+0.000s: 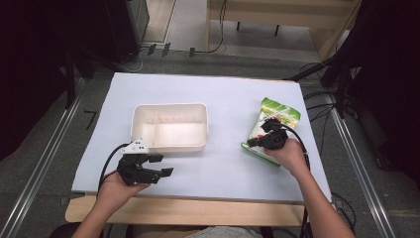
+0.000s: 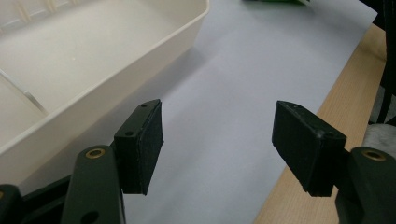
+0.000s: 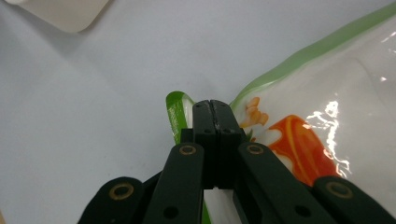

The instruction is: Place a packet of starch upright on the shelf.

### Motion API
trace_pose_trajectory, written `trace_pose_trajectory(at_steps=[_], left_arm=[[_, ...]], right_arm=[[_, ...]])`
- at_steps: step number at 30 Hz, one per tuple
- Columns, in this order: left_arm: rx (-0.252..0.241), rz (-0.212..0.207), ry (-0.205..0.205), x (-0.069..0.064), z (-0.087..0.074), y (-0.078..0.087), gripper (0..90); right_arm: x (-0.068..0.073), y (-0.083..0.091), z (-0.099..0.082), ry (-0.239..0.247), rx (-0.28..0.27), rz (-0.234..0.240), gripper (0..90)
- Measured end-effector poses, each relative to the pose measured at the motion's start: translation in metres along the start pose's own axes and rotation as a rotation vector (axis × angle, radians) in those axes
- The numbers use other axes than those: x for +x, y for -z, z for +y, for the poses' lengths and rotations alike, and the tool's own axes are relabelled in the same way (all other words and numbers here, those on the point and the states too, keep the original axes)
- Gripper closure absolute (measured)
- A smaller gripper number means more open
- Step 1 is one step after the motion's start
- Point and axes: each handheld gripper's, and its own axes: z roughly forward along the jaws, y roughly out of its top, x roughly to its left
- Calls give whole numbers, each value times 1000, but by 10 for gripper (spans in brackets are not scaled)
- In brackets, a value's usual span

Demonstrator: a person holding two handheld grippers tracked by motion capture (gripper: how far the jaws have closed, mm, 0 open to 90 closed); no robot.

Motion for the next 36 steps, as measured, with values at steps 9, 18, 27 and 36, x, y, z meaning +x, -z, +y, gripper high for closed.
trace_pose_trajectory(at_steps=[9, 18, 27, 36], left_arm=[[-11, -4, -1, 0, 1, -1, 344], [-4, -13, -11, 0, 5, -3, 343], [-4, -18, -15, -1, 6, -5, 343], [6, -15, -21, -1, 6, -6, 343]], right_arm=[[4, 7, -13, 27, -5, 8, 900], [3, 17, -27, 37, -6, -2, 900], [3, 25, -22, 42, -53, -14, 797], [5, 50, -14, 11, -148, -101, 539]])
